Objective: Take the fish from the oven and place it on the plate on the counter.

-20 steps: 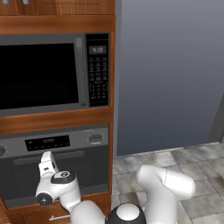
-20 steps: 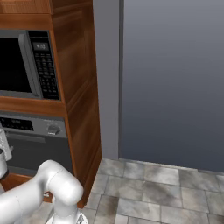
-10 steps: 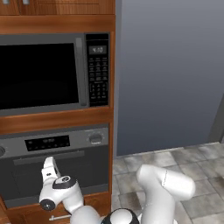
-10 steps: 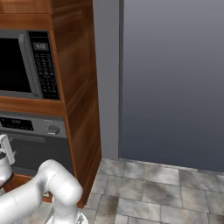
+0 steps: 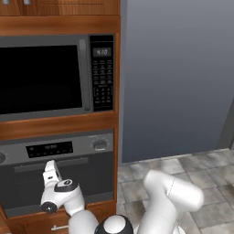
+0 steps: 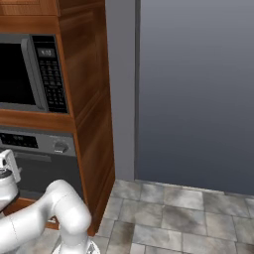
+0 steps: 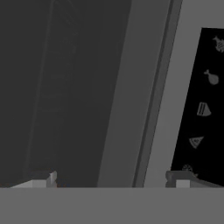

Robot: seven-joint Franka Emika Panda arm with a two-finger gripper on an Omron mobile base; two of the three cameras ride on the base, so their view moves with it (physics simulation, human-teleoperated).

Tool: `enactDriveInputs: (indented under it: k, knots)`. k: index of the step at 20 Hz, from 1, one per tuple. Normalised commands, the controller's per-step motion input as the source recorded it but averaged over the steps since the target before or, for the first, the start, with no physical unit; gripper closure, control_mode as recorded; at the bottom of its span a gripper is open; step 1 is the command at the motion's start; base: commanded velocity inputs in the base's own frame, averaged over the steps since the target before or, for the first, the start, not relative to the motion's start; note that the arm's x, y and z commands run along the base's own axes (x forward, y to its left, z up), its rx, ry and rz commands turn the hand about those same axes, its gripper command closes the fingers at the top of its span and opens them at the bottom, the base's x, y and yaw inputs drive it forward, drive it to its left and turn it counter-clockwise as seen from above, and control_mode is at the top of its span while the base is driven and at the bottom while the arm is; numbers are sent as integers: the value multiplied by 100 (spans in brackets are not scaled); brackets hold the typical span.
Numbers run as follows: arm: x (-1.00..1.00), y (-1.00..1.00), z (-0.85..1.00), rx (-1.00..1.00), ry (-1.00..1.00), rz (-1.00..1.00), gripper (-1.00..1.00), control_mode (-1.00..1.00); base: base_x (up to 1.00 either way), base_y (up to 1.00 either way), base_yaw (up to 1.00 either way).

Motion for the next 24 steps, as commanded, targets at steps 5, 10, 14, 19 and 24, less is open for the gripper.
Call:
enactDriveInputs:
  k: [5, 10, 14, 19, 24]
  knots:
    - [31, 29, 0, 0, 0, 0, -100, -100, 0, 0, 0]
    - [29, 22, -6, 0, -1, 0, -100, -100, 0, 0, 0]
    - [17, 16, -26, 0, -5, 0, -100, -100, 0, 0, 0]
    - [11, 13, -23, 0, -3, 0, -100, -100, 0, 0, 0]
    - [27, 6, -1, 0, -1, 0, -100, -100, 0, 0, 0]
